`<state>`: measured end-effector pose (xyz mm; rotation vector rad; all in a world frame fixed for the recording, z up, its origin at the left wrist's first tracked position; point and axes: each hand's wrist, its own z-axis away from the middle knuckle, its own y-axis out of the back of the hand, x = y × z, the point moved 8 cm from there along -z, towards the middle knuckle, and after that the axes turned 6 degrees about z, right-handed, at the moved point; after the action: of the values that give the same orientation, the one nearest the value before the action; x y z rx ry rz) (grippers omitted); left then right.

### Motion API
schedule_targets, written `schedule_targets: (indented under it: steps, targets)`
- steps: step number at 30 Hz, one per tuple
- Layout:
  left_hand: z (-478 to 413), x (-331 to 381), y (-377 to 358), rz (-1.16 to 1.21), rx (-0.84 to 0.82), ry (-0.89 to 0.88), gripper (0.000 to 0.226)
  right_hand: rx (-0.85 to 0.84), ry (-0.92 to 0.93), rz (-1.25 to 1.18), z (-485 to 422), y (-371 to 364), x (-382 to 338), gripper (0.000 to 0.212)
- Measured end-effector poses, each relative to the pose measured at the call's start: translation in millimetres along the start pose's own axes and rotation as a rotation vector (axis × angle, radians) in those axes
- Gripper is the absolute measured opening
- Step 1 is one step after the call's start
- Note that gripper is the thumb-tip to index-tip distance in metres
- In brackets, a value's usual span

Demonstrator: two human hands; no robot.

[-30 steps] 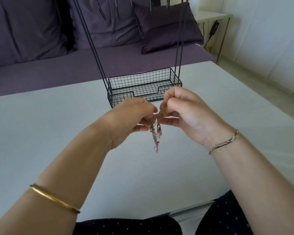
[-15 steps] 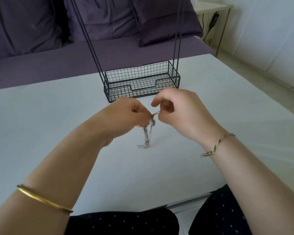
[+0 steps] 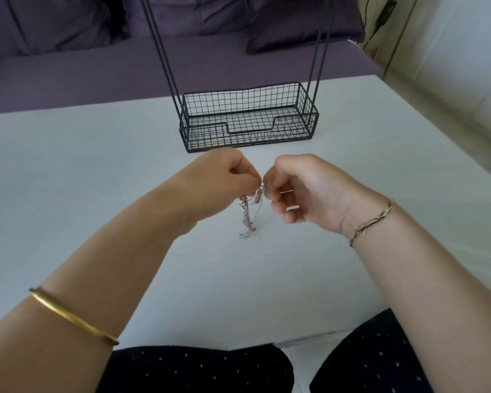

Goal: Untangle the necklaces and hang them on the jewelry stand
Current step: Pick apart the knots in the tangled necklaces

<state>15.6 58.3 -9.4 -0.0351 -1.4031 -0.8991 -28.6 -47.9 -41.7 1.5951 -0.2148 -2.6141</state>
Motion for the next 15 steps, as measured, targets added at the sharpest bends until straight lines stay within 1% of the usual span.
schedule_targets:
  steps: [3, 9, 12, 15]
  targets:
    - [-3.3, -5.1, 0.3, 0.018, 0.013, 0.03, 0.004, -0.016, -0.04, 0.003, -2.7, 2.1, 5.8, 0.016]
    - [-7.8, -7.9, 3.4, 0.108, -0.008, 0.08, 0.005, 0.007, -0.001, -0.157, -6.2, 7.3, 4.4, 0.021]
    - [-8.6, -9.8, 4.1, 0.115, -0.009, 0.093, 0.006, -0.046, -0.034, -0.209, -5.9, 5.9, 7.6, 0.02]
    - [-8.1, -10.4, 4.4, 0.128, -0.003, 0.098, 0.006, -0.121, -0.076, -0.146, -4.3, 2.5, 10.6, 0.018]
